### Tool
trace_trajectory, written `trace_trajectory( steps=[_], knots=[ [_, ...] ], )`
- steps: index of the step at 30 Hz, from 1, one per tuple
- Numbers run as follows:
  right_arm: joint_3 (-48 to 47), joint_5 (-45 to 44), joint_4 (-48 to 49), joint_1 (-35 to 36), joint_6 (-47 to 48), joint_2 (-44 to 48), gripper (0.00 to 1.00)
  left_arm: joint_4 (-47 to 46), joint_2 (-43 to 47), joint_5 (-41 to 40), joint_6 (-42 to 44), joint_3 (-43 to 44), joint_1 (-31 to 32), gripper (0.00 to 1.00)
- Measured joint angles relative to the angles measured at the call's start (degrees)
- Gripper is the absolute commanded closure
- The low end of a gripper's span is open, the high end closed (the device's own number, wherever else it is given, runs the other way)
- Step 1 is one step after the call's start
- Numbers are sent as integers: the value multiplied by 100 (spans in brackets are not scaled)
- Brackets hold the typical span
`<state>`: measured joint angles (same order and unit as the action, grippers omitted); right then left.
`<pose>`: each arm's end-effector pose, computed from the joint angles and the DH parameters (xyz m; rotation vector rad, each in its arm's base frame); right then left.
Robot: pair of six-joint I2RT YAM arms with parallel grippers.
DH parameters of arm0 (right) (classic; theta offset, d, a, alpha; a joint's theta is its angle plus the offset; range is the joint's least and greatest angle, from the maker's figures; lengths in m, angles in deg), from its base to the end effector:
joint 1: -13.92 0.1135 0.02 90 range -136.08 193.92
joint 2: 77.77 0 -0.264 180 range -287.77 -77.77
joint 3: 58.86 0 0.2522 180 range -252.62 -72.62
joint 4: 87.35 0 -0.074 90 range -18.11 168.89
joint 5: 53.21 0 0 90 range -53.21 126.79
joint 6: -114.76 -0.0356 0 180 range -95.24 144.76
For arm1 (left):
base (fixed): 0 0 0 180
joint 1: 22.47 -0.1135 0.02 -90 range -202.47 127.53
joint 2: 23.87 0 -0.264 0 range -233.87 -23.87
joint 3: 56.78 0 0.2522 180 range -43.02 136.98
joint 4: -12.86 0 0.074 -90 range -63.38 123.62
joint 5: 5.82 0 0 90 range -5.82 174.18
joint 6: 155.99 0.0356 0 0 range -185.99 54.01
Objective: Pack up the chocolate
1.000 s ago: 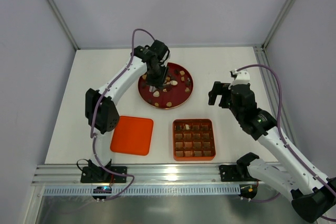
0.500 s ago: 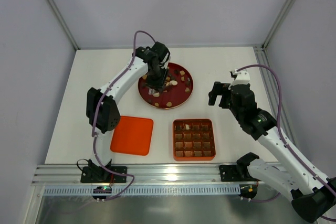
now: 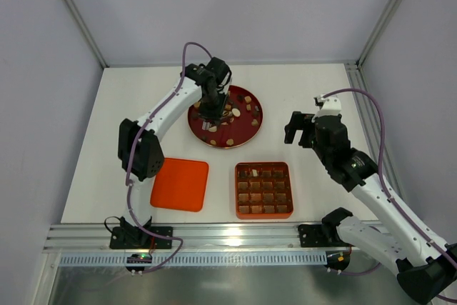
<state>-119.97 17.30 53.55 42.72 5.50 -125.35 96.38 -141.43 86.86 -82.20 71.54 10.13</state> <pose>0.1671 0.0783 0.3210 0.0490 1.9946 0.1978 0.3549 -0.2290 0.2900 0.4202 2.8461 -0.2415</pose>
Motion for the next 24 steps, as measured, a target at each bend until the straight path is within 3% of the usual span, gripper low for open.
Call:
trace_trajectory(
  steps=[14, 24],
  knots=[
    [0, -13, 0, 0, -2, 7, 0, 74, 94, -92, -31, 48, 28, 77],
    [0, -9, 9, 0, -7, -63, 0, 136, 1032, -146, -146, -131, 225, 78]
  ],
)
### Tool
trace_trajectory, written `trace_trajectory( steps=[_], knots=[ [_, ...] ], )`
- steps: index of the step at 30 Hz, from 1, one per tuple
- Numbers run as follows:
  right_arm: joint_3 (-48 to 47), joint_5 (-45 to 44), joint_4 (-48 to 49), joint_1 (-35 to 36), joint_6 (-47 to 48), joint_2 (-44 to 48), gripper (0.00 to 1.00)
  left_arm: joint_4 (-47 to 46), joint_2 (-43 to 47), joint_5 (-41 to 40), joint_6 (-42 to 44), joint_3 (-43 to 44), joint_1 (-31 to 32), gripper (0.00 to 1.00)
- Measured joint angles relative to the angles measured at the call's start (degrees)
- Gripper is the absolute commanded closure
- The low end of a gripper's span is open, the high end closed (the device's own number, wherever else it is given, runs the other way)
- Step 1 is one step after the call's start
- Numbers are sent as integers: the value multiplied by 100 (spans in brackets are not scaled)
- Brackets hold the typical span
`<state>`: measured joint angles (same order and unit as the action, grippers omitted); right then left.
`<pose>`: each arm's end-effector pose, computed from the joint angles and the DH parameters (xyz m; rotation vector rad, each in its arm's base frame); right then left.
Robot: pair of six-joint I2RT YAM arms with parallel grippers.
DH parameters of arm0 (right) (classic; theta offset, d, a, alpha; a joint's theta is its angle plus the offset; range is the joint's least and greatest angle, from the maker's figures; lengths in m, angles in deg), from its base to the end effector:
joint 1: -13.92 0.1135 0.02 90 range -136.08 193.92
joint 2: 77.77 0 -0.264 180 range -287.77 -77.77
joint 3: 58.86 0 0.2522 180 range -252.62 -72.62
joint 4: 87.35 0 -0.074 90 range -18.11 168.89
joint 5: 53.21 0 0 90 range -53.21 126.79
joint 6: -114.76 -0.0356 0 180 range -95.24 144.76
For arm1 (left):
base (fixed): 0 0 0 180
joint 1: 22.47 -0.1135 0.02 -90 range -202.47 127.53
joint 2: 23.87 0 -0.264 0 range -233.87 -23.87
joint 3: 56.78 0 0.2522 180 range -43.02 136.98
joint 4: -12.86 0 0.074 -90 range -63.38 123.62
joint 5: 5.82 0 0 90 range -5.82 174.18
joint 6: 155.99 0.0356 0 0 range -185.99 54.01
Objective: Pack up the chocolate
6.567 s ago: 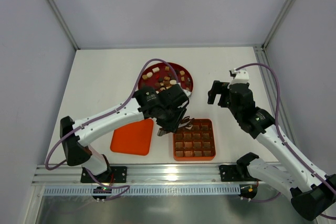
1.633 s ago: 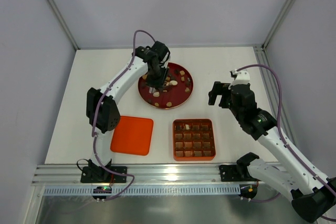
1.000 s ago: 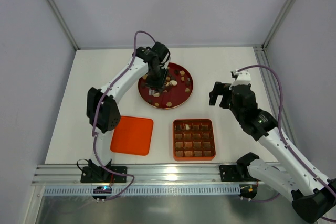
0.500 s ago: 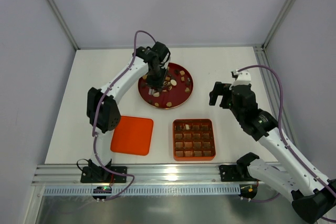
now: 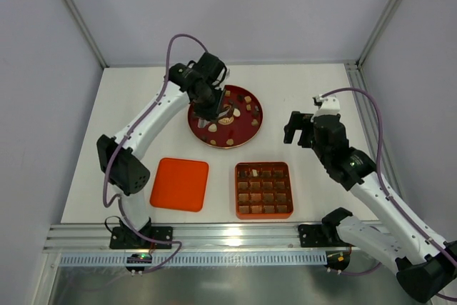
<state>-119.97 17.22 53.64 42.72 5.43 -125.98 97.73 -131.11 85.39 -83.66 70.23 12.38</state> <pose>0.1692 0.0794 0.3193 0.0490 2.0030 0.1928 0.3128 -0.2187 0.3515 0.4165 2.7143 -0.2942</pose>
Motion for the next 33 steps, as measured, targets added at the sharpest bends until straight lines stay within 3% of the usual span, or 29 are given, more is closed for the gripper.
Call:
trace_trajectory(
  steps=[17, 33],
  knots=[
    [-13, -7, -7, 0, 13, -168, 0, 96, 1287, 39, -468, -1117, 1578, 77],
    [-39, -116, -59, 0, 11, -90, 0, -326, 1178, 212, -962, -1449, 2662, 76]
  ],
)
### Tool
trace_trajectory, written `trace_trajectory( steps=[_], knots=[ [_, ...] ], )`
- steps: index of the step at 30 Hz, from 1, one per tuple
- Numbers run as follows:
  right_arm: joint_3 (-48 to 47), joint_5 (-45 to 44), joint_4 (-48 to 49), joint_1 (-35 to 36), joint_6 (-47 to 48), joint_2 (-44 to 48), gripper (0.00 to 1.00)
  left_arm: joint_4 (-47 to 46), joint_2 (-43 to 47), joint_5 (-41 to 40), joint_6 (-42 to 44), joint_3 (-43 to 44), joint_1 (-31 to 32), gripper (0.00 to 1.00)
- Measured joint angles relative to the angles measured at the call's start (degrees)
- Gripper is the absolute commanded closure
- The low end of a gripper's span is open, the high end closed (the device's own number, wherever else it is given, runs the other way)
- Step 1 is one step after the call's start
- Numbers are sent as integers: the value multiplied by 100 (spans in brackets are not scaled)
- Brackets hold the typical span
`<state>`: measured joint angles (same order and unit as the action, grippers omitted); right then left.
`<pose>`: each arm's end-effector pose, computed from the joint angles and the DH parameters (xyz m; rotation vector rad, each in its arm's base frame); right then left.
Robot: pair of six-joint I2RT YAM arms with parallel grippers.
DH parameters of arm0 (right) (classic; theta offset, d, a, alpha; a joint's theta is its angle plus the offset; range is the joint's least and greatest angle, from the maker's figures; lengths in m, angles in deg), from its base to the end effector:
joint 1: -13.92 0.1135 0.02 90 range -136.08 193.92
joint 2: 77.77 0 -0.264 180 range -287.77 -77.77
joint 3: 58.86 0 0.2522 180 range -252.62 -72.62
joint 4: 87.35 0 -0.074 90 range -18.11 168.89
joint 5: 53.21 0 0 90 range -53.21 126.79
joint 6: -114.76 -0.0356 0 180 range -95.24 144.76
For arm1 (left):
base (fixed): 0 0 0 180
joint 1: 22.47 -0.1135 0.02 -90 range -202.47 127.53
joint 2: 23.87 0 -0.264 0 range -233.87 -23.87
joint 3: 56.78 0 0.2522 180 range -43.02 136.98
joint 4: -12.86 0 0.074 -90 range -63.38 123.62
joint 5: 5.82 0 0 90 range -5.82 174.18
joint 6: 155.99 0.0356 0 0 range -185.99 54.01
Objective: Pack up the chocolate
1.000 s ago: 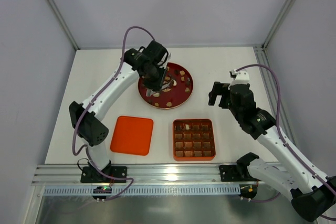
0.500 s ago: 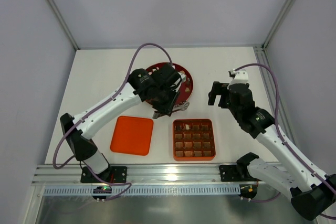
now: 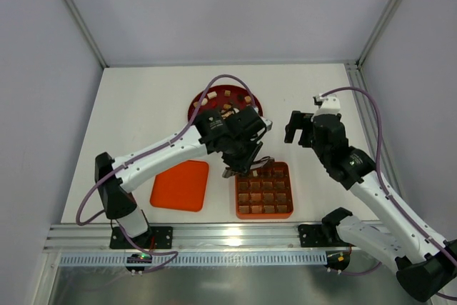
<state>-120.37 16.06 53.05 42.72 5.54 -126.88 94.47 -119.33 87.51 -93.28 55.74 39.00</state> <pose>0.1716 0.0800 0.3182 0.0556 2.0155 0.1629 0.1574 -0.2938 0.3514 0.8467 2.6909 -0.5041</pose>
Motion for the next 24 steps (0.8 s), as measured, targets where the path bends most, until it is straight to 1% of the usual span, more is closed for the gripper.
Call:
trace_trajectory(
  steps=[8, 24],
  knots=[
    [0, -17, -7, 0, -2, 74, 0, -138, -243, 31, -85, 0, 131, 75],
    [0, -17, -11, 0, -11, 85, 0, -129, -260, 15, -85, -48, 146, 74]
  ],
)
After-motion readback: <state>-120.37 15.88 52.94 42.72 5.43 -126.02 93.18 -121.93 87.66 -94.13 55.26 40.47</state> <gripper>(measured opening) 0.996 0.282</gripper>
